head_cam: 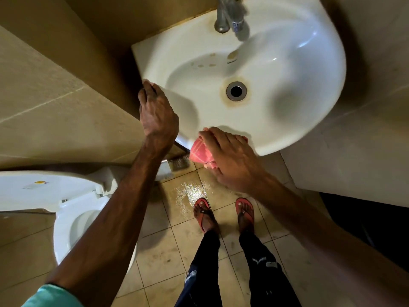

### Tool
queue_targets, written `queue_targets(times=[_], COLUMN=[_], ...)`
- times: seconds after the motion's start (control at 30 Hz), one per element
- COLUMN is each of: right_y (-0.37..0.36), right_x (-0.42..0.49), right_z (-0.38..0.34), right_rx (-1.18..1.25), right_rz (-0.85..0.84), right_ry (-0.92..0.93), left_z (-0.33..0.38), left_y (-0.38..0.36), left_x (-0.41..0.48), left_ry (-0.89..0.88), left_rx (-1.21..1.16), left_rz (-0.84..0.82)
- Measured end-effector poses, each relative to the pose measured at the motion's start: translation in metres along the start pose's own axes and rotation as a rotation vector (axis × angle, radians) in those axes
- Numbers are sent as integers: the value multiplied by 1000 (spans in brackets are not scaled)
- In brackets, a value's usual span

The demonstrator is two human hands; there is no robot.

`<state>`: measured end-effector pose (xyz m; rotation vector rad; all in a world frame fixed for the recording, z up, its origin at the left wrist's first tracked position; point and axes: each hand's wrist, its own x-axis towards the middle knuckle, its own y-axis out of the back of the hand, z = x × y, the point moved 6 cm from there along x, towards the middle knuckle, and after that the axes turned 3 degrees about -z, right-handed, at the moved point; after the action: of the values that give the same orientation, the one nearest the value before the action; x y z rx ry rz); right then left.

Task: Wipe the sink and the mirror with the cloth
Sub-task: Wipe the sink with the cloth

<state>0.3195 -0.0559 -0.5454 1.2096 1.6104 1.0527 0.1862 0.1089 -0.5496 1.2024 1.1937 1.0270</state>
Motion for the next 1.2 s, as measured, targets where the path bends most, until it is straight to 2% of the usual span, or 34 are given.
queue_targets(times=[0.2, 0.27, 0.4, 0.6, 0.73, 0.83, 0.97, 1.03, 1.2], right_y=[19, 22, 17, 16, 3, -17, -34, -32, -15], right_x=[-36, -42, -45, -19, 16, 39, 58, 55, 25], right_z=[40, 50, 60, 44, 48, 57, 72, 71, 60], right_rx=[-25, -18, -34, 2, 190, 235, 194, 187, 122], right_rz=[35, -21, -26, -213, -469, -618, -590, -522, -374], right_ry=[49, 44, 58, -141, -232, -263, -283, -296, -290], left_z=[1, 3, 6, 20, 40, 53, 65, 70, 76], left_y=[5, 6, 6, 1, -8, -14, -31, -35, -48], left_x=[-9, -12, -17, -30, -38, -38, -24, -19, -8], left_ry=[36, 32, 58, 42, -60, -154, -204, -245, -400], left_rx=[-97, -87, -133, -126, -55, -140, -401, -336, -36], left_rz=[-10, -1, 5, 7, -33, -108, -375, -445, -454])
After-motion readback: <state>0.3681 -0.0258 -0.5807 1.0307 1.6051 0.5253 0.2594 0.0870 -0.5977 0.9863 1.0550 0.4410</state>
